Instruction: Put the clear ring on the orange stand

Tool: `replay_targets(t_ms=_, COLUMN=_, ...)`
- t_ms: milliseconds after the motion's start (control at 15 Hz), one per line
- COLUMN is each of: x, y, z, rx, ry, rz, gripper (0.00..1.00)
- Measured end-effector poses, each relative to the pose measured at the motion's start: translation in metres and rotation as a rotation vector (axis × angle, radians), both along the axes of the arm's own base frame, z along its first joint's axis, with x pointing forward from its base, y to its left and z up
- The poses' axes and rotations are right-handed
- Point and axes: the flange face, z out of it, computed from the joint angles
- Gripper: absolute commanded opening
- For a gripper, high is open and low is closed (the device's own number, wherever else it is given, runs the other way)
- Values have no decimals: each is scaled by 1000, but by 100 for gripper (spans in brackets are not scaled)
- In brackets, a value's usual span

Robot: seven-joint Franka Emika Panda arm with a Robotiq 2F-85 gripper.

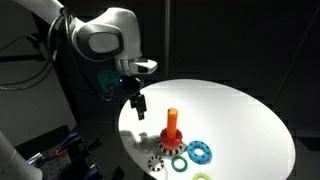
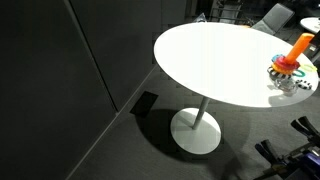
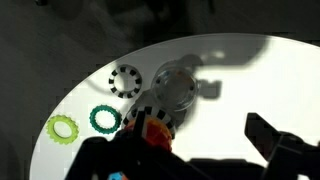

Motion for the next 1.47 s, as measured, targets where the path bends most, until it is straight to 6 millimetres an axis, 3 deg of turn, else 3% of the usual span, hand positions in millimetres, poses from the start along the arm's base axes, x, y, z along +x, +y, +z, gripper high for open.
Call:
replay_targets(t_ms=533, x=2, y=-14, z=-46, rx=13, ry=-7, rz=-30, gripper=100)
replay_targets(t_ms=1467, x=46, y=-16, z=-120, rx=41, ry=80, rz=-41, gripper=100)
